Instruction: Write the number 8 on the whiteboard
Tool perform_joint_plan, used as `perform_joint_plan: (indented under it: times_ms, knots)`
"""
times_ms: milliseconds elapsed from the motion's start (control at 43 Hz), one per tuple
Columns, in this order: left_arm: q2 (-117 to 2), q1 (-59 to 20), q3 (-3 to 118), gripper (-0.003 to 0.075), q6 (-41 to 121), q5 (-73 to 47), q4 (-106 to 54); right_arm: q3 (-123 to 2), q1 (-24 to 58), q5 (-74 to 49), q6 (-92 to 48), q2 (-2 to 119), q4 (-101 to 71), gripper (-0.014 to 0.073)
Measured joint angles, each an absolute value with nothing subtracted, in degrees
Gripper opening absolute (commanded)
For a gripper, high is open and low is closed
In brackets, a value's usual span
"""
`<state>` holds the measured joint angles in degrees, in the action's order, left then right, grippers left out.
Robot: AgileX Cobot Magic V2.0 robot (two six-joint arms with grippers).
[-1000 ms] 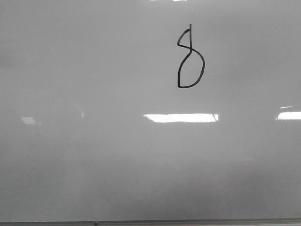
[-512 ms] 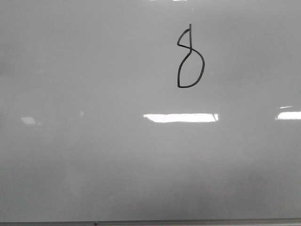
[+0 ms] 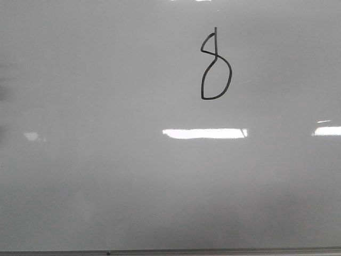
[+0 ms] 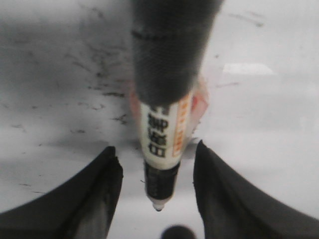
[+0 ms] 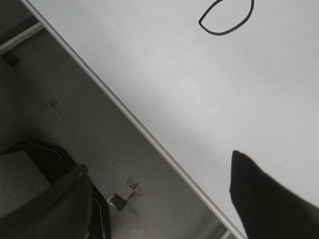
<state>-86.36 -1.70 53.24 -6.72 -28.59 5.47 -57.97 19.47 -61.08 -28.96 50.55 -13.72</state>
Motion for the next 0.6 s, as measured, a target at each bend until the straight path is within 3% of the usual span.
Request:
perform_joint_plan:
  times_ms: [279, 605]
  knots:
    - [-82.03, -1.70, 55.07, 0.0377, -6.37, -34.48, 5.58, -57.97, 19.47, -61.21, -14.94, 50.24, -8.76, 0.0589]
    - [-62.59, -7.87, 55.32, 0.0375, -3.77, -43.45, 5.69, -57.83, 19.47, -62.53, 2.42, 44.94, 0.00, 0.0589]
